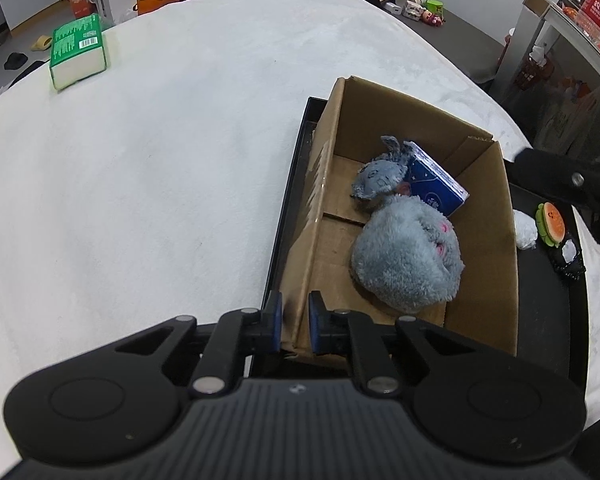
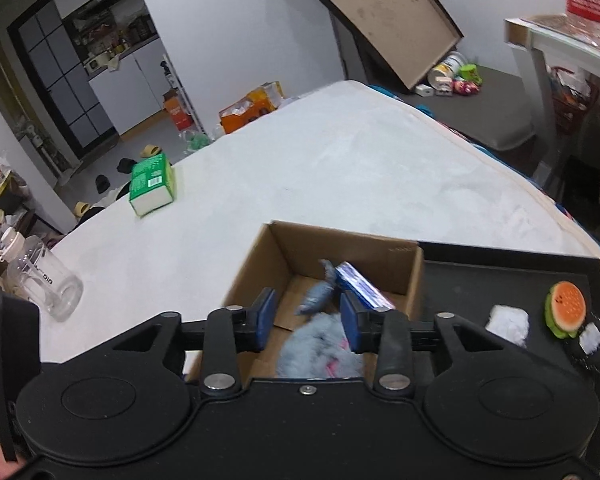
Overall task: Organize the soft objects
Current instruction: 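Move the right tool back over the tray to the black beaded pouch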
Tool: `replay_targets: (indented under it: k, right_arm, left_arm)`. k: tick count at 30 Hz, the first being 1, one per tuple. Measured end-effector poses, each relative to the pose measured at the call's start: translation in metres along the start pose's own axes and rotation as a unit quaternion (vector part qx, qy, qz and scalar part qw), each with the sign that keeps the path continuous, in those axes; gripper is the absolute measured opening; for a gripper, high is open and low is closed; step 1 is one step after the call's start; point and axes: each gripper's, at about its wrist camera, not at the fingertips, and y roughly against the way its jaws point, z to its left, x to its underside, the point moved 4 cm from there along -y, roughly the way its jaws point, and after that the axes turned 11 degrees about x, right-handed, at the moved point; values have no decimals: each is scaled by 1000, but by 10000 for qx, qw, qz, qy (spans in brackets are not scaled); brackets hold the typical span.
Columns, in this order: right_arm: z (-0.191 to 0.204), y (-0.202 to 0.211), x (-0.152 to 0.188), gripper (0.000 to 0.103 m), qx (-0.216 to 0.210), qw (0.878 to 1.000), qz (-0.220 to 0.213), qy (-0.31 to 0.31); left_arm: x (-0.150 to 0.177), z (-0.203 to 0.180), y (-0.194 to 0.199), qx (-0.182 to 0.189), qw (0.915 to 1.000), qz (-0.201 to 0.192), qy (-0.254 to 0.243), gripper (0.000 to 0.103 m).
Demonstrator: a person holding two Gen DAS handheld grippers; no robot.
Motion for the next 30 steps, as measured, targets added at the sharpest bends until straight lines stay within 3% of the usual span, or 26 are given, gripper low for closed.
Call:
replay_targets:
  k: [3, 8, 11, 14, 17, 30]
  right_arm:
    - [-10, 3, 5, 59, 155, 9998, -81, -21]
    - [-29, 6, 13, 69, 302, 9994, -120, -94]
    - [-41, 8, 18, 77, 444, 9988, -206, -95]
    - [-53, 9, 24, 78, 548, 9981, -251, -101]
    - [-68, 8, 30, 78, 664, 9973, -259, -164]
    - [-129, 1, 47, 77, 1092, 9924, -291, -490]
  left_arm:
    - [-1, -2, 2, -57, 10000, -37, -69, 15]
    - [0, -7, 5, -190, 9996, -103, -166, 19]
    - [0, -11, 6, -289, 9992, -133, -233, 30]
    - [0, -15, 8, -373, 9985, -213, -332, 41]
    - [1, -20, 9, -441, 9977, -252, -456, 45]
    - [1, -36, 5, -764, 9934, -236, -827, 48]
